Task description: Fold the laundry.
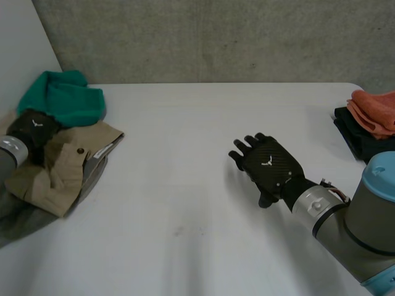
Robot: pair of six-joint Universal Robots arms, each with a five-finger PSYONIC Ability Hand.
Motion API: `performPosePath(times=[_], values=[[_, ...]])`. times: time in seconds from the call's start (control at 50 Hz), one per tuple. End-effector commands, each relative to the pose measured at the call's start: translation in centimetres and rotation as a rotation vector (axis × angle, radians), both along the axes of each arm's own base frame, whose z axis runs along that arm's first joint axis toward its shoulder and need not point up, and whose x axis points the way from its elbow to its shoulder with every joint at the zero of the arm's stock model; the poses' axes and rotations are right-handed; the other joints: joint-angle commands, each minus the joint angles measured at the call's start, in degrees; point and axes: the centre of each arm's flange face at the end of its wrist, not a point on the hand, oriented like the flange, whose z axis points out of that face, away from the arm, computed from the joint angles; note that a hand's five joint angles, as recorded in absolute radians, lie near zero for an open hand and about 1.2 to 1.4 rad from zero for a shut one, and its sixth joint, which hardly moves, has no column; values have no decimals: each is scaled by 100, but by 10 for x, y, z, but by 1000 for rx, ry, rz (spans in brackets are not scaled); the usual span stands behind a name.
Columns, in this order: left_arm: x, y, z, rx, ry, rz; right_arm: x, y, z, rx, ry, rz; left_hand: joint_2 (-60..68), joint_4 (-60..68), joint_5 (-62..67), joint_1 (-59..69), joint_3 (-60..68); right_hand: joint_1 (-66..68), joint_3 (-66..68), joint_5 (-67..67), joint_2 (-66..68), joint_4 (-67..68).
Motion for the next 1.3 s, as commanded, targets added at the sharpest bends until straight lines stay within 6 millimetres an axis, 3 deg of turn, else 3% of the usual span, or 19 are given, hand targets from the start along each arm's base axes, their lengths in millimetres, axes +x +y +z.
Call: performPosePath(times=[0.02,0.04,0.12,0.14,0.2,0.34,0.38,0.44,0.48,0.5,0.6,0.64,0.66,0.7,0.72,0.8,1.02,1.12,1.3], values=[[-2,-5,-8,-1,-28,-13,-8,-7,-3,19,5,-41,4098,4141,4162,3911,4111,-225,-209,-345,-280,-344],[-3,-5,-8,-2,-28,-15,-9,-8,-3,20,5,-48,4804,4847,4869,4617,4817,-225,-209,-345,-280,-344],[-18,1,1,-14,-31,-5,-14,-13,-3,22,5,-68,4977,5020,5042,4791,4991,-225,-209,-345,-280,-344],[-33,7,28,-72,-28,-12,-15,-14,-3,23,4,-73,4977,5020,5042,4791,4991,-225,-209,-345,-280,-344],[-58,21,68,-151,35,-30,-18,-16,1,13,-2,-84,4977,5020,5042,4791,4991,-225,-209,-345,-280,-344],[-132,79,185,-323,457,-179,-30,-27,13,-26,-10,-157,4977,5020,5042,4791,4991,-225,-209,-345,-280,-344],[-145,92,200,-333,533,-209,-33,-30,15,-34,-10,-186,4977,5020,5042,4791,4991,-225,-209,-345,-280,-344],[-182,121,219,-332,639,-304,-37,-33,18,-43,-10,-210,4977,5020,5042,4791,4991,-225,-209,-345,-280,-344],[-219,153,232,-343,673,-412,-44,-38,23,-51,-23,-247,4977,5020,5042,4791,4991,-225,-209,-345,-280,-344],[-230,156,225,-329,658,-431,-47,-41,24,-49,-32,-262,4977,5020,5042,4791,4991,-225,-209,-345,-280,-344],[-231,149,182,-262,484,-399,-53,-46,27,-33,-63,-280,4680,4722,4744,4493,4693,-225,-209,-345,-280,-344],[-227,150,162,-228,391,-390,-53,-48,27,-34,-67,-282,2069,2111,2133,1882,2082,-225,-209,-345,-280,-344],[-217,147,142,-199,288,-366,-53,-48,28,-36,-66,-282,-678,-636,-614,-865,-665,-225,-209,-345,-280,-344],[-203,144,125,-177,185,-336,-52,-48,29,-41,-65,-278,-1327,-1284,-1263,-1514,-1314,-225,-209,-345,-280,-344],[-182,140,113,-160,72,-300,-52,-48,29,-43,-64,-278,-1428,-1386,-1364,-1615,-1415,-225,-209,-345,-280,-344],[-139,142,95,-113,-98,-234,-52,-49,29,-41,-67,-277,-1463,-1421,-1399,-1650,-1450,-225,-209,-345,-280,-344],[-52,133,47,70,-192,-119,-52,-48,23,-23,-62,-273,-1145,-1102,-1080,-1331,-1131,-225,-209,-345,-280,-344],[-37,128,37,105,-198,-107,-52,-46,22,-18,-61,-270,-925,-882,-861,-1112,-912,-225,-209,-345,-280,-344],[-28,122,14,172,-222,-103,-53,-46,20,-12,-57,-273,-354,-312,-290,-541,-341,-225,-209,-345,-280,-344]])
